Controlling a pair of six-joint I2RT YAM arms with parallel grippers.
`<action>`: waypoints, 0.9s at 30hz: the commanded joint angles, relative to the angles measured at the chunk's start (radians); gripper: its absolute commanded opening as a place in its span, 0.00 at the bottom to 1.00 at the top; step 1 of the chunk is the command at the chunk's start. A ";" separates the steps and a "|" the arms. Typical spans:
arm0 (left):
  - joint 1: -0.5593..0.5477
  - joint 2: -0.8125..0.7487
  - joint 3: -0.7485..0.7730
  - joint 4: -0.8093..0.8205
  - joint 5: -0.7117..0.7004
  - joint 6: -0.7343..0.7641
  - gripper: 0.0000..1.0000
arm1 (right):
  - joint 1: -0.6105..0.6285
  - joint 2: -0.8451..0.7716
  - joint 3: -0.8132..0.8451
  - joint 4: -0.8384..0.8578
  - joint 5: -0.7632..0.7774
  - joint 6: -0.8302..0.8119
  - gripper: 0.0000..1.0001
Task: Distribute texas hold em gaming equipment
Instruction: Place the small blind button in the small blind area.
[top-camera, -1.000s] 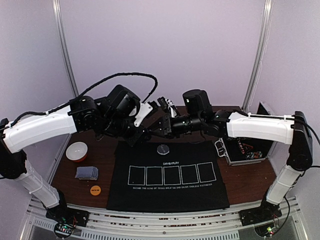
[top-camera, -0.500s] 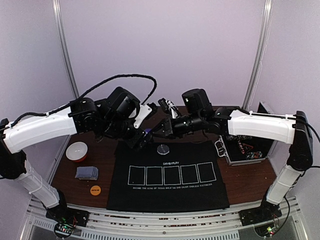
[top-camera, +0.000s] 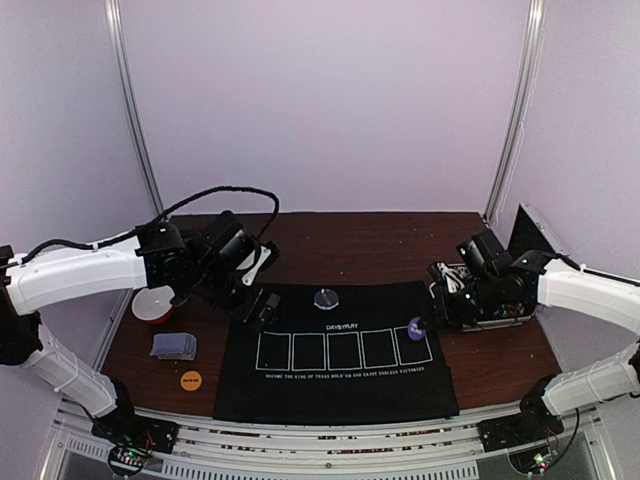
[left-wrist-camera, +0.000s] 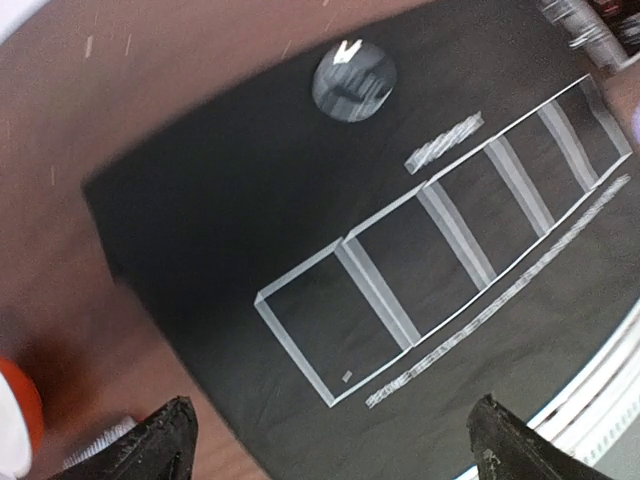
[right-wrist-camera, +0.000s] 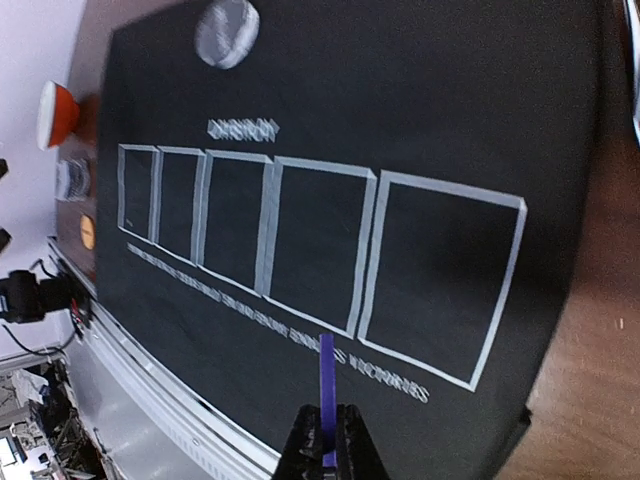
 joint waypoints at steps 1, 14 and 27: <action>0.046 -0.058 -0.139 -0.073 0.047 -0.166 0.98 | -0.013 -0.081 -0.154 -0.118 -0.027 0.036 0.00; 0.153 -0.203 -0.425 -0.044 0.105 -0.310 0.98 | 0.020 -0.086 -0.346 -0.048 -0.145 0.114 0.00; 0.214 -0.238 -0.540 -0.057 0.120 -0.364 0.98 | 0.021 -0.100 -0.192 -0.243 0.147 0.112 0.56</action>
